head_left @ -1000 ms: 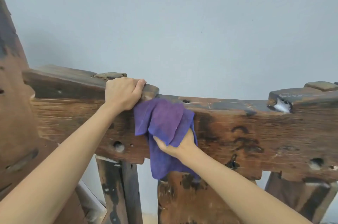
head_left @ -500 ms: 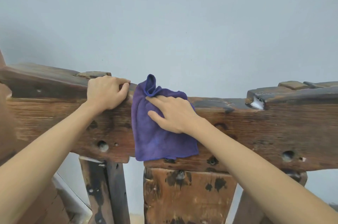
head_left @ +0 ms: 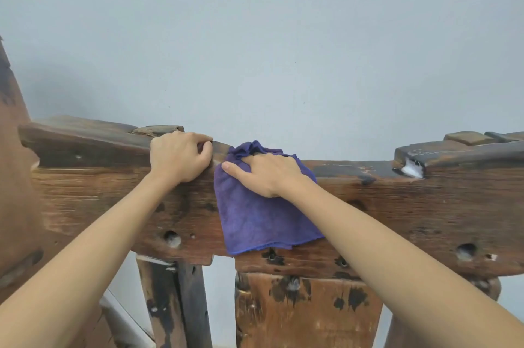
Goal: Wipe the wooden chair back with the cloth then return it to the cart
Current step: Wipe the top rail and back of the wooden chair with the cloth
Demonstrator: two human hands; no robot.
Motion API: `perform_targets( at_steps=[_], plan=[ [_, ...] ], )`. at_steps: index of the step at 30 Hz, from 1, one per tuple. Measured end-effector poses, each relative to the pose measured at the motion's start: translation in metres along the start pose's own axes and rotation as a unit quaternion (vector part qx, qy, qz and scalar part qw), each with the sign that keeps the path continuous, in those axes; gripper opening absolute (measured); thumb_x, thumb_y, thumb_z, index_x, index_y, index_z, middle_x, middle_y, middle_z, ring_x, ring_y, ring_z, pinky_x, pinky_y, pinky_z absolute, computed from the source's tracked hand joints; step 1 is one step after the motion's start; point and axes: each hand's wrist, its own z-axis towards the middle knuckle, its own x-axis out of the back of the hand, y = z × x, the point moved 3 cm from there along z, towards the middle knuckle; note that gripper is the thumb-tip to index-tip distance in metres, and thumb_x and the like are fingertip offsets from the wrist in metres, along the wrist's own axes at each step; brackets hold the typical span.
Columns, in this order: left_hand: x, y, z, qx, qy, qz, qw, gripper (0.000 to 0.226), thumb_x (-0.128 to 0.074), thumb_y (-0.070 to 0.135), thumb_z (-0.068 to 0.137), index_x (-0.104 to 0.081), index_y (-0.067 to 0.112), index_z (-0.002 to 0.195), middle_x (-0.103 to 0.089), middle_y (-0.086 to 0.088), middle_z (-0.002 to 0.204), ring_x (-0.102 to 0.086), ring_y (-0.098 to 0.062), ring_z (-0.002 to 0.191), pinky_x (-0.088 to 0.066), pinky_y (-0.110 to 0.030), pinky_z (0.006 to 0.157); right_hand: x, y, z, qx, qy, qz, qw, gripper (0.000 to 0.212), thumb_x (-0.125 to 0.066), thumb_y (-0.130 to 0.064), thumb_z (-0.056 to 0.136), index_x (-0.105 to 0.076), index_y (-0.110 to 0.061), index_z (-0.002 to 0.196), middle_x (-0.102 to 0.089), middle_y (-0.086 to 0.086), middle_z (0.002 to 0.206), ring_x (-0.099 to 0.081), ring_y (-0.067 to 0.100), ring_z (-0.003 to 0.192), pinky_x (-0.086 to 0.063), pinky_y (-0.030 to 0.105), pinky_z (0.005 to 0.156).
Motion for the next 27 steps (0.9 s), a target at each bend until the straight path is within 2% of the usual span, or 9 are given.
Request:
perform_targets(
  at_steps=[2, 6, 10, 13, 15, 18, 21, 23, 27],
  plan=[
    [-0.001, 0.0, 0.0, 0.001, -0.007, -0.005, 1.0, 0.045, -0.039, 0.046, 0.083, -0.077, 0.04, 0.107, -0.074, -0.014, 0.081, -0.069, -0.037, 0.083, -0.033, -0.033, 0.06, 0.001, 0.011, -0.009, -0.011, 0.01, -0.007, 1.0, 0.083, -0.006, -0.089, 0.075, -0.063, -0.037, 0.107, -0.066, -0.005, 0.111, -0.061, 0.026, 0.101, -0.046, 0.046, 0.083],
    [-0.001, -0.002, 0.001, 0.029, -0.051, -0.022, 0.998, 0.045, -0.04, 0.043, 0.085, -0.075, 0.039, 0.113, -0.075, -0.011, 0.09, -0.068, -0.035, 0.091, -0.036, -0.034, 0.063, 0.009, 0.048, -0.031, -0.038, 0.061, -0.033, 0.997, 0.077, -0.007, -0.087, 0.079, -0.062, -0.034, 0.088, -0.065, -0.005, 0.091, -0.059, 0.023, 0.084, -0.039, 0.038, 0.065],
    [0.001, 0.007, 0.012, 0.105, -0.147, -0.054, 0.982, 0.037, -0.044, 0.041, 0.087, -0.075, 0.028, 0.103, -0.07, -0.018, 0.101, -0.062, -0.04, 0.093, -0.04, -0.038, 0.071, 0.021, 0.092, -0.064, -0.056, 0.112, -0.086, 0.988, 0.079, -0.006, -0.085, 0.081, -0.065, -0.033, 0.093, -0.067, -0.007, 0.09, -0.057, 0.02, 0.076, -0.03, 0.031, 0.053],
    [0.0, 0.031, 0.019, 0.135, -0.202, -0.029, 0.97, 0.045, -0.042, 0.044, 0.089, -0.068, 0.01, 0.103, -0.066, -0.021, 0.107, -0.059, -0.039, 0.094, -0.04, -0.041, 0.077, 0.029, 0.117, -0.093, -0.048, 0.166, -0.112, 0.979, 0.071, -0.013, -0.08, 0.087, -0.062, -0.029, 0.097, -0.068, -0.011, 0.096, -0.065, 0.016, 0.079, -0.04, 0.03, 0.052],
    [-0.005, 0.058, 0.016, 0.133, -0.241, 0.031, 0.961, 0.055, -0.042, 0.049, 0.089, -0.06, 0.005, 0.116, -0.064, -0.023, 0.119, -0.057, -0.042, 0.111, -0.04, -0.044, 0.089, 0.026, 0.128, -0.111, -0.048, 0.202, -0.13, 0.97, 0.066, -0.019, -0.077, 0.09, -0.059, -0.026, 0.1, -0.069, -0.01, 0.099, -0.065, 0.013, 0.08, -0.046, 0.03, 0.052],
    [-0.011, 0.085, 0.008, 0.112, -0.266, 0.071, 0.955, 0.061, -0.033, 0.056, 0.093, -0.056, 0.008, 0.122, -0.055, -0.029, 0.134, -0.043, -0.044, 0.128, -0.026, -0.057, 0.109, 0.018, 0.139, -0.131, -0.071, 0.234, -0.158, 0.956, 0.066, -0.025, -0.074, 0.092, -0.059, -0.021, 0.114, -0.069, -0.006, 0.106, -0.067, 0.014, 0.089, -0.052, 0.029, 0.057],
    [-0.018, 0.094, 0.008, 0.05, -0.238, 0.036, 0.969, 0.062, -0.02, 0.053, 0.093, -0.07, 0.018, 0.103, -0.066, -0.015, 0.119, -0.053, -0.032, 0.115, -0.034, -0.052, 0.102, 0.013, 0.155, -0.151, -0.104, 0.249, -0.2, 0.942, 0.068, -0.032, -0.069, 0.094, -0.058, -0.014, 0.124, -0.069, 0.001, 0.113, -0.066, 0.018, 0.1, -0.054, 0.029, 0.067],
    [-0.017, 0.094, 0.008, 0.034, -0.209, 0.036, 0.977, 0.06, -0.022, 0.051, 0.09, -0.074, 0.021, 0.093, -0.071, -0.009, 0.109, -0.057, -0.03, 0.106, -0.037, -0.046, 0.094, 0.014, 0.162, -0.162, -0.11, 0.25, -0.227, 0.935, 0.066, -0.037, -0.065, 0.094, -0.058, -0.01, 0.123, -0.068, 0.007, 0.116, -0.065, 0.022, 0.105, -0.053, 0.031, 0.078],
    [-0.017, 0.094, 0.006, 0.028, -0.204, 0.037, 0.978, 0.056, -0.027, 0.05, 0.088, -0.076, 0.023, 0.094, -0.072, -0.008, 0.107, -0.058, -0.03, 0.106, -0.038, -0.045, 0.092, 0.011, 0.17, -0.177, -0.102, 0.229, -0.233, 0.94, 0.053, -0.038, -0.057, 0.096, -0.059, -0.012, 0.115, -0.068, 0.009, 0.111, -0.064, 0.028, 0.102, -0.051, 0.036, 0.085]
  ],
)
